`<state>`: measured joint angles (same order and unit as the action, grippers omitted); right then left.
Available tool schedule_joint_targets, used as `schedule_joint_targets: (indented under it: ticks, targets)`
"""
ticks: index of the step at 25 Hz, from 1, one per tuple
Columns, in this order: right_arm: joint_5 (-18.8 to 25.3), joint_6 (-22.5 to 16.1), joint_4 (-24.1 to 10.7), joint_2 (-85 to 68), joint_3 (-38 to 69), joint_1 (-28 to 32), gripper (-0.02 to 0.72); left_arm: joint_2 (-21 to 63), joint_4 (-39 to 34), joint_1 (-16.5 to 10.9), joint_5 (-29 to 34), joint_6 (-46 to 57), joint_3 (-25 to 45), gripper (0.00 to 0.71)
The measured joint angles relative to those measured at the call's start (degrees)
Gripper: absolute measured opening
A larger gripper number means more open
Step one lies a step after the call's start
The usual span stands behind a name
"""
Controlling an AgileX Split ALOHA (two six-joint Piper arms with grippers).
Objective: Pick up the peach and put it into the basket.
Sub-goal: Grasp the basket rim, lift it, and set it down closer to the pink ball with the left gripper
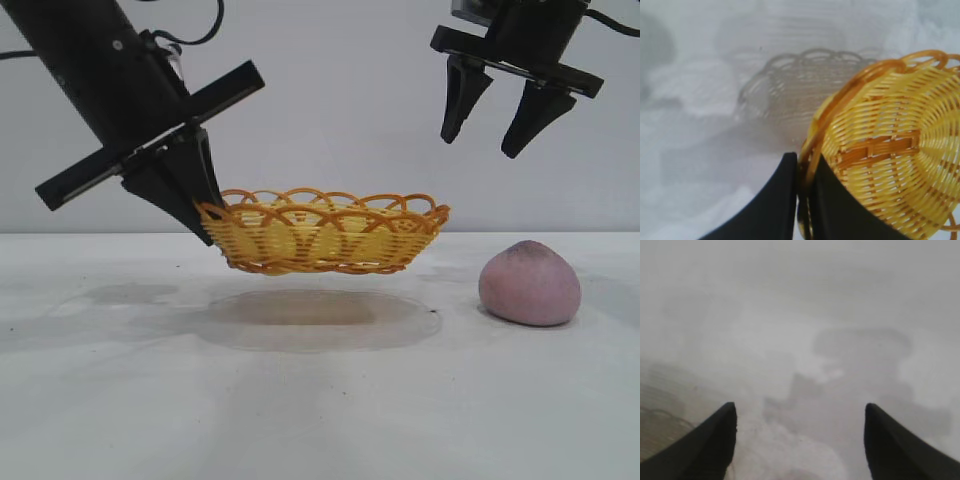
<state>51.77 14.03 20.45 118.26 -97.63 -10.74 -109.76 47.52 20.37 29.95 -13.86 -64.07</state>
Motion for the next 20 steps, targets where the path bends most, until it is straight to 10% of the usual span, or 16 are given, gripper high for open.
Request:
schedule_joint_targets:
  ticks: [20]
  targets:
    - [0.0,0.0,0.4,0.0,0.0,0.0,0.46,-3.5,5.4,0.0,-4.6,-1.0,0.0,0.0]
